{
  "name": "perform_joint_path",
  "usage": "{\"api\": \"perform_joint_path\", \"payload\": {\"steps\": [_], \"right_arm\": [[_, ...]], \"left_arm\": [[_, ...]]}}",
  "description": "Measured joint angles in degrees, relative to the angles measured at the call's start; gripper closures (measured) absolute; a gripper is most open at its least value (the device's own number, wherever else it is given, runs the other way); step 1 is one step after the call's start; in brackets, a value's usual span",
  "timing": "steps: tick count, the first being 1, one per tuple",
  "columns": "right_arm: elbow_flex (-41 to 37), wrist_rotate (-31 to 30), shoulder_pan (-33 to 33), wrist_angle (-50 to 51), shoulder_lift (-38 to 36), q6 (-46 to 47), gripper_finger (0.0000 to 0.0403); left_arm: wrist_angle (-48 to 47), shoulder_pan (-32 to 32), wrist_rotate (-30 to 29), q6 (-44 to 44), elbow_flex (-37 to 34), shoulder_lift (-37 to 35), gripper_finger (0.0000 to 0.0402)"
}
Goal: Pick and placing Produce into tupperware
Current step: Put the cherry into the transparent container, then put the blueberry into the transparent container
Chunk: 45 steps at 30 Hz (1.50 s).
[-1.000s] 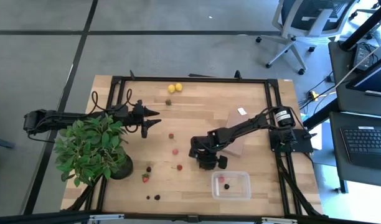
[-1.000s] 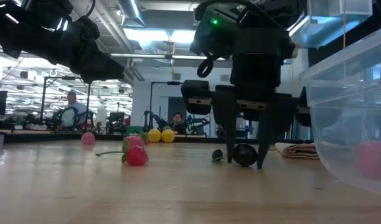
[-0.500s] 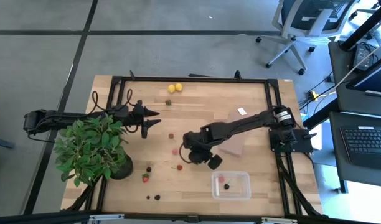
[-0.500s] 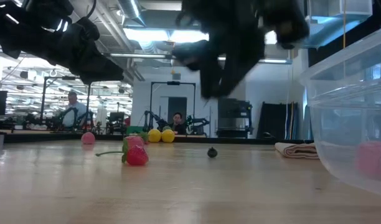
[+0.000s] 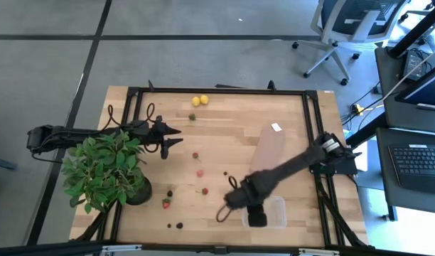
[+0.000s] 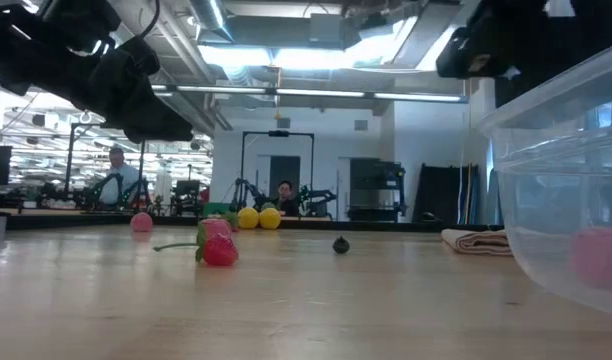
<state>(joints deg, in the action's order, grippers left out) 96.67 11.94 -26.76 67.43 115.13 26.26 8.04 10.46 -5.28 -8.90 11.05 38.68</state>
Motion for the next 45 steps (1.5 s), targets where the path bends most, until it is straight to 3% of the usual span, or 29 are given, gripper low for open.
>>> {"api": "perform_joint_path", "payload": {"steps": [4,8,29,33,39,42,45], "right_arm": [[-0.6,-6.0,-0.54,-1.92,0.07,6.13,0.0281],[-0.6,-10.2,-0.55,-1.96,0.07,6.67,0.0281],[-0.42,-7.62,-0.44,-2.38,-0.07,7.57,0.0237],[2.15,-9.18,-0.44,-3.58,-2.38,1.42,0.0237],[4.65,-18.61,0.46,-3.6,-5.81,-15.51,0.0238],[4.25,-19.16,3.7,-4.9,-7.67,-22.03,0.0238],[2.69,-14.95,7.88,-9.37,-7.87,-29.59,0.0238]], "left_arm": [[0.02,0.0,0.0,0.02,0.0,0.0,0.0237],[0.06,0.02,0.0,0.02,0.0,0.0,0.0237],[0.1,0.0,0.0,0.02,0.0,0.0,0.0237],[0.12,0.0,0.0,0.02,0.0,0.0,0.0237],[0.14,-0.01,0.0,0.02,0.0,0.0,0.0237],[0.15,-0.03,0.63,-0.03,0.0,0.0,0.0237],[0.13,-0.03,0.72,-0.23,0.0,0.0,0.0237]]}}
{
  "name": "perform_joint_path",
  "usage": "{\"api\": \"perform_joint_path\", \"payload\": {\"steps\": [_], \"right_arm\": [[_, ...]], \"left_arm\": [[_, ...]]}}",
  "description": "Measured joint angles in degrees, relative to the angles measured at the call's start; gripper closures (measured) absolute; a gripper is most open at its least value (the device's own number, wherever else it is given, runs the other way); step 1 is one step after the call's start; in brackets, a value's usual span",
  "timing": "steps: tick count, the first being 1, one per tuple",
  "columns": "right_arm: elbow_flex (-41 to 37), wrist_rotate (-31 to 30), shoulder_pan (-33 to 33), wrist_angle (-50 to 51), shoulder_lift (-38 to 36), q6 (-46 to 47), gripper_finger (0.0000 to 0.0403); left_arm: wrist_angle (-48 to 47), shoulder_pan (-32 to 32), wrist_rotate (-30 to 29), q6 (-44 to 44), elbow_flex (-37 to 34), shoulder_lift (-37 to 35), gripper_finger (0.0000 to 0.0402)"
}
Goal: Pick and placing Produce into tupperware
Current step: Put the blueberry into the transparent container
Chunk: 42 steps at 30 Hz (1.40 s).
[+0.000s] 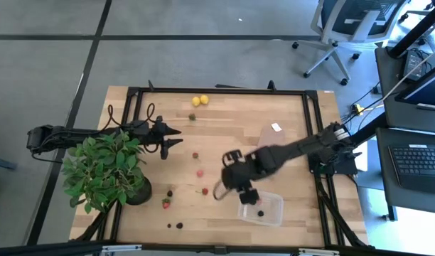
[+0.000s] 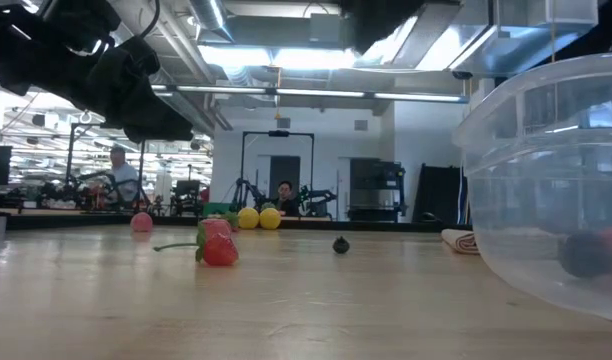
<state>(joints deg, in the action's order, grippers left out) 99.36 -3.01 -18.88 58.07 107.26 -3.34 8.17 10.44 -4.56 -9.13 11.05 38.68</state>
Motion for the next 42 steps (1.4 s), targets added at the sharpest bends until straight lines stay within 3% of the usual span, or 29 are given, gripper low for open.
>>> {"api": "perform_joint_path", "payload": {"steps": [4,7,16,23,26,37,42], "right_arm": [[-3.97,7.62,4.49,-11.54,-0.21,-8.91,0.0238],[-8.65,10.39,7.15,-13.56,-0.21,-14.13,0.0238],[-25.93,22.35,14.12,-29.09,-0.22,-22.36,0.0238],[-32.05,29.82,19.2,-35.32,-0.22,-29.09,0.0238],[-35.56,34.31,20.72,-42.91,-0.22,-31.49,0.0238],[-46.31,34.69,21.67,-65.37,-0.22,-32.91,0.0238],[-47.94,34.63,21.74,-69.1,-0.21,-32.82,0.0238]], "left_arm": [[-0.01,0.0,0.0,-1.72,0.0,0.0,0.0237],[-0.01,-0.02,0.0,-2.77,0.0,0.0,0.0237],[-0.01,-0.02,-0.02,-2.75,0.0,0.0,0.0237],[0.0,0.0,-0.75,-2.76,0.0,0.0,0.0237],[0.01,-0.02,-0.78,-2.76,0.0,0.0,0.0237],[0.01,0.0,-0.79,-2.91,0.0,0.0,0.0237],[0.01,-0.02,-0.81,-2.94,0.0,0.0,0.0237]]}}
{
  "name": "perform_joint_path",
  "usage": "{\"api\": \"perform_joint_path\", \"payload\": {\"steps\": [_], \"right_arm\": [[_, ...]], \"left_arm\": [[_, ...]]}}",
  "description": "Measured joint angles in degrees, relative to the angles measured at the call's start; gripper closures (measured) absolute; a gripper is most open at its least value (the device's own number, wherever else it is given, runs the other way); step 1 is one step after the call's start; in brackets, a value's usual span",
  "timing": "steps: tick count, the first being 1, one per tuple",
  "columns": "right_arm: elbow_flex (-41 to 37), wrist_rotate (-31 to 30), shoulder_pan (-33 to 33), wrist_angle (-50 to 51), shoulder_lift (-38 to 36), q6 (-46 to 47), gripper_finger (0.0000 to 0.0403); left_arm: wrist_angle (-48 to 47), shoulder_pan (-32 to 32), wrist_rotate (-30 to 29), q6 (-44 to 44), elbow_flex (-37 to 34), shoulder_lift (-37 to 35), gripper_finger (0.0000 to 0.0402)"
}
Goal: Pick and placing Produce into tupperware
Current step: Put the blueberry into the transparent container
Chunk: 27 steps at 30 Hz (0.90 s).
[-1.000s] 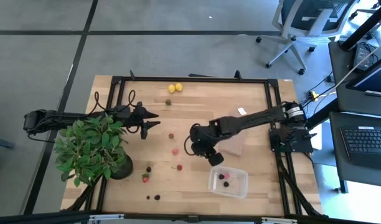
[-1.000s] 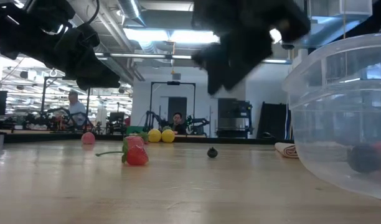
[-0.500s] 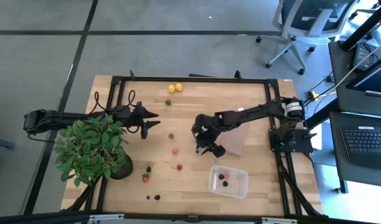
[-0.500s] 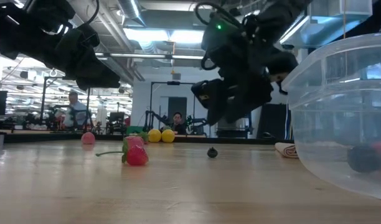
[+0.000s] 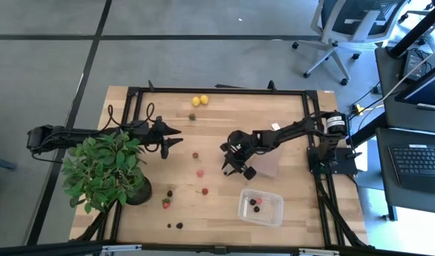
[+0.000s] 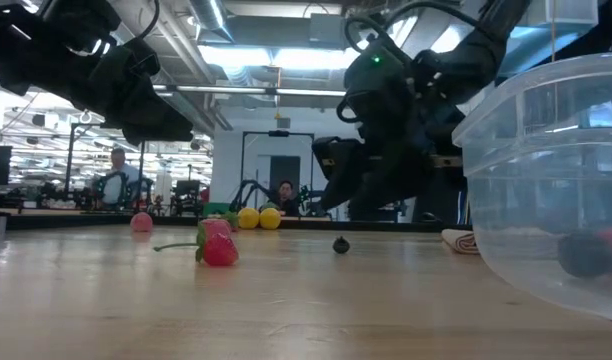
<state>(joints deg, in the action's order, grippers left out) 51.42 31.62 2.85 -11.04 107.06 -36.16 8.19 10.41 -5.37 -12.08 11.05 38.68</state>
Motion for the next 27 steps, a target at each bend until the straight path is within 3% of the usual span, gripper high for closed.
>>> {"api": "perform_joint_path", "payload": {"steps": [5,21,27], "right_arm": [[0.05,0.03,-0.02,-4.49,2.25,2.74,0.0238],[0.5,0.67,-0.09,-5.76,7.83,4.21,0.0238],[0.55,0.39,-0.11,-5.78,8.1,4.19,0.0271]], "left_arm": [[0.02,0.02,0.0,0.0,0.0,0.0,0.0237],[0.1,0.02,0.0,-0.02,0.0,0.0,0.0237],[0.07,0.01,0.0,-0.02,0.0,0.0,0.0237]]}}
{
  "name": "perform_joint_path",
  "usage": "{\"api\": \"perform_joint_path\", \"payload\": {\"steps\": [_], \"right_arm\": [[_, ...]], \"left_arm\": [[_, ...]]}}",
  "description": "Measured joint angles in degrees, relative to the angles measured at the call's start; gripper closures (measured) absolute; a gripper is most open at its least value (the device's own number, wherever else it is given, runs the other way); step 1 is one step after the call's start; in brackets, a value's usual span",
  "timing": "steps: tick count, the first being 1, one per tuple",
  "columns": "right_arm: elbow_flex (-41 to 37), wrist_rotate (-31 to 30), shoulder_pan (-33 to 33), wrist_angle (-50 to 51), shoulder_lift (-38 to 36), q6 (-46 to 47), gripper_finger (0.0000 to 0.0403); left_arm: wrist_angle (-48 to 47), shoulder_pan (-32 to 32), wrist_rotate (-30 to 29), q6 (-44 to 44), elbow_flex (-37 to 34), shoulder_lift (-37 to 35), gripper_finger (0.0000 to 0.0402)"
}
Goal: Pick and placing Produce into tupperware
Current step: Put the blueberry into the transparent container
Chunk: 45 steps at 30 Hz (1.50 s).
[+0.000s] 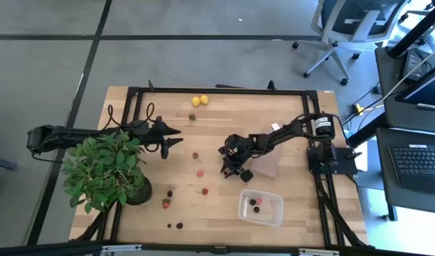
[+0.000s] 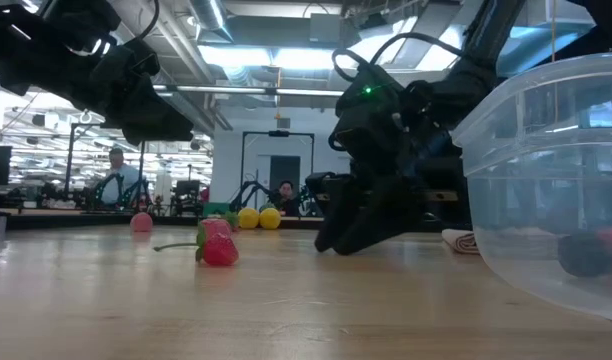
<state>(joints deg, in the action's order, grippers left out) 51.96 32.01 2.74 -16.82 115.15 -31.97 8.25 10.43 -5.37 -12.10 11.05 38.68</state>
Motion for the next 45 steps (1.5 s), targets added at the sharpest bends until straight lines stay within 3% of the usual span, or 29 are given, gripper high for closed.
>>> {"api": "perform_joint_path", "payload": {"steps": [8,21,27,33,40,45], "right_arm": [[0.1,-0.41,0.1,1.3,0.04,-0.23,0.0329],[0.07,-2.64,0.14,3.36,-0.9,5.16,0.0344],[2.67,-7.57,0.35,9.18,-7.18,9.44,0.0347],[9.22,-16.26,-1.89,26.75,-14.65,12.8,0.0349],[20.69,-27.18,-10.15,49.25,-16.64,30.34,0.0349],[25.0,-34.58,-16.84,58.88,-16.74,44.18,0.0349]], "left_arm": [[-0.02,-0.01,0.01,0.01,0.0,0.0,0.0237],[-0.06,0.01,0.0,0.17,0.0,0.0,0.0237],[-0.07,-0.01,0.0,0.2,0.0,0.0,0.0237],[-0.11,0.05,0.01,0.2,0.01,0.0,0.0237],[0.1,0.05,0.02,0.22,0.02,0.0,0.0237],[-0.07,0.05,0.04,0.46,0.02,0.0,0.0237]]}}
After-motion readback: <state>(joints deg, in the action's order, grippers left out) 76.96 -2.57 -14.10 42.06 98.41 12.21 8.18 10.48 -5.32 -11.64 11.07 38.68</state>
